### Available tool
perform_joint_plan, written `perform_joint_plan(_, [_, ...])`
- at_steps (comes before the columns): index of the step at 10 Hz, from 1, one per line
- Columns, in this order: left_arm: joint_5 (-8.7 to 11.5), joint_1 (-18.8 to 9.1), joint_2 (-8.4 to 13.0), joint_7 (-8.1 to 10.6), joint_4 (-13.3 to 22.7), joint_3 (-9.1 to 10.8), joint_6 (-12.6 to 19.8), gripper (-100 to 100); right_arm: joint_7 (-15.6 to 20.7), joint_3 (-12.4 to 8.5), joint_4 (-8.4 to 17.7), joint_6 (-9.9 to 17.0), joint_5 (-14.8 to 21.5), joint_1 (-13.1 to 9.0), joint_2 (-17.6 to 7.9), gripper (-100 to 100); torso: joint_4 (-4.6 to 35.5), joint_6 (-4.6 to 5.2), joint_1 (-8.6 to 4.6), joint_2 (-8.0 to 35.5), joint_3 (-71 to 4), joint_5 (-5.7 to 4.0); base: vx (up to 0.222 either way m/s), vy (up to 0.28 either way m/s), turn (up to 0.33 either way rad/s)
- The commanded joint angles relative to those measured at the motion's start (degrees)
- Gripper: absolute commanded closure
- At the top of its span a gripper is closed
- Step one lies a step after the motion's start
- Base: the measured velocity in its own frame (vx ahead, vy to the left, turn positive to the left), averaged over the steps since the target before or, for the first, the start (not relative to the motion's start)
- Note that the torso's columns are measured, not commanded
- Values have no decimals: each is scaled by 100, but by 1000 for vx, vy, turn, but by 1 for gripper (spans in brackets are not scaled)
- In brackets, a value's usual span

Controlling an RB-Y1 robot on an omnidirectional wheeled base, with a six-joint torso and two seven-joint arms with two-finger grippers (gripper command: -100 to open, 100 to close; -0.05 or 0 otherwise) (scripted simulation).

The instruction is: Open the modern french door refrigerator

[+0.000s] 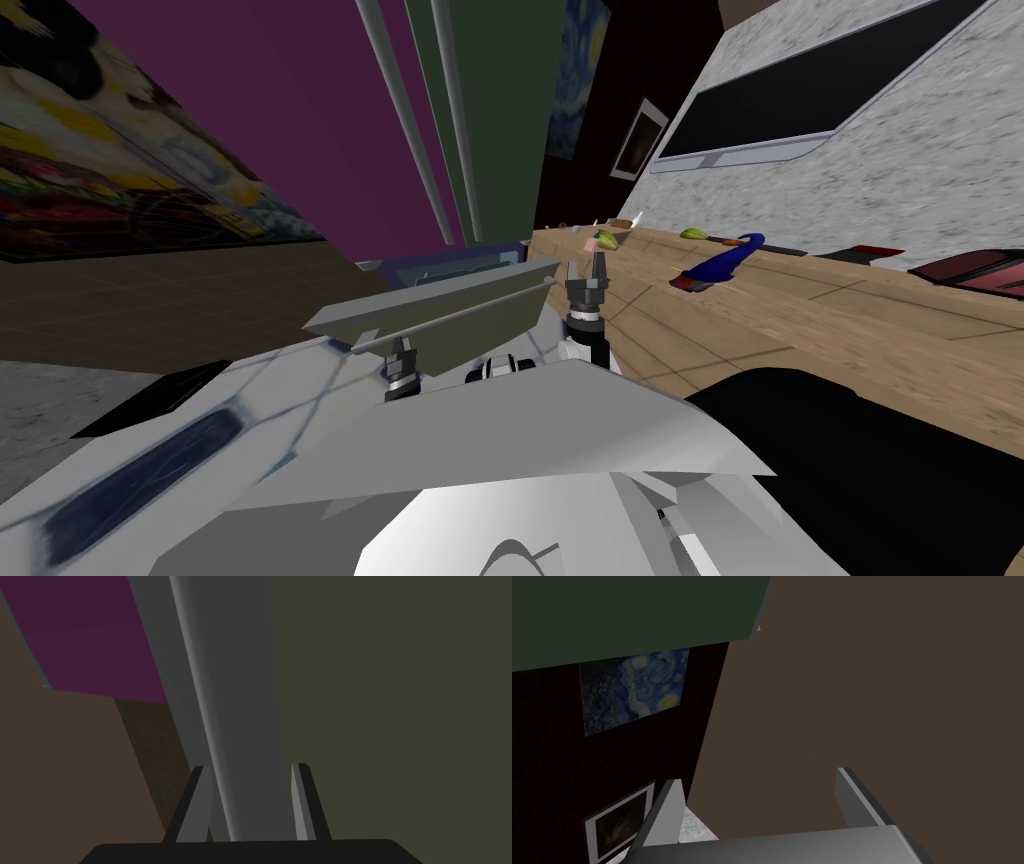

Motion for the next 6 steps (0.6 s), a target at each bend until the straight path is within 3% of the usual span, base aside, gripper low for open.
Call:
perform_joint_plan(1, [33, -153, 115, 48, -123, 26, 295, -100, 0, 0, 0, 0, 0, 1, 0, 0, -5, 6, 9, -25, -14, 3, -54, -32, 6])
perform_joint_plan(6, [116, -535, 402, 168, -431, 90, 1031, -100, 0, -1, 0, 0, 0, 2, -1, 0, -4, 7, 3, -6, -1, 7, -48, -36, 19])
